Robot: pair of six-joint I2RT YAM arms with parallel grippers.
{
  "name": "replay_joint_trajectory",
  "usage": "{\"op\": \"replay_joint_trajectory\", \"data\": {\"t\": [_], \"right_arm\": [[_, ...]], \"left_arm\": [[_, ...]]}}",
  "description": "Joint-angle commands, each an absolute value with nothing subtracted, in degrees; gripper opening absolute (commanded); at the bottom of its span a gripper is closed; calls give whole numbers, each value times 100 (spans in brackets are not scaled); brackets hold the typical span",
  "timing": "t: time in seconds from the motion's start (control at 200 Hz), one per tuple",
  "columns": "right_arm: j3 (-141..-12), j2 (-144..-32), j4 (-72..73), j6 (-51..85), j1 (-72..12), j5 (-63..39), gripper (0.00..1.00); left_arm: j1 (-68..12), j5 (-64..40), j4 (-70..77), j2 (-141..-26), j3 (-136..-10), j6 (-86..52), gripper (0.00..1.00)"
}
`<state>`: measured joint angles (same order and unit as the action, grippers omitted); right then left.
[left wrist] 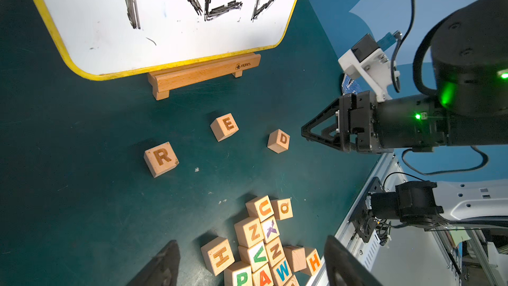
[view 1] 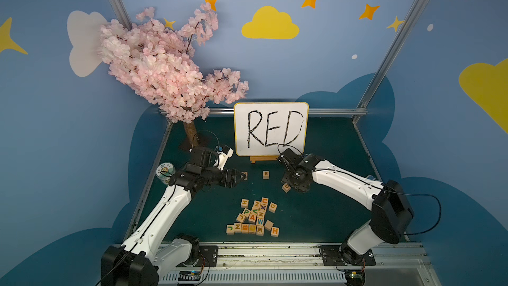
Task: Assemble the uppercase word "red" with letter blocks
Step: Place the letter block at the center of the board, then pick up the letter block from the center of the board.
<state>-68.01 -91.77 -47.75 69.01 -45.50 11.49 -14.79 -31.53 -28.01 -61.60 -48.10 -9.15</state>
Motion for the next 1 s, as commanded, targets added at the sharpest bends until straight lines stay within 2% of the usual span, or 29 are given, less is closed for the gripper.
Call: {"op": "replay_joint_trajectory", "data": {"t": [0.0,0.225,0.421,0.996], "right_arm": [[-6723,-9302,-4516,7338,-4424,837,65],[-6720,-9671,-4336,7131,-4256,266,63],[-6756,-9894,-4201,7063,-4256,252,57],[-6930,-10248,-4331,6871,-4241,457,55]], "left_arm": [[-1485,-3204,-2848,-6155,-4757,-809,81],[-1485,-3182,-2856,-6145,-4755,-791,81],[-1485,-3181,-2839,-6118,-4712,-800,81],[-1485,-3099,-2879,-6038,-4681,-765,81]]}}
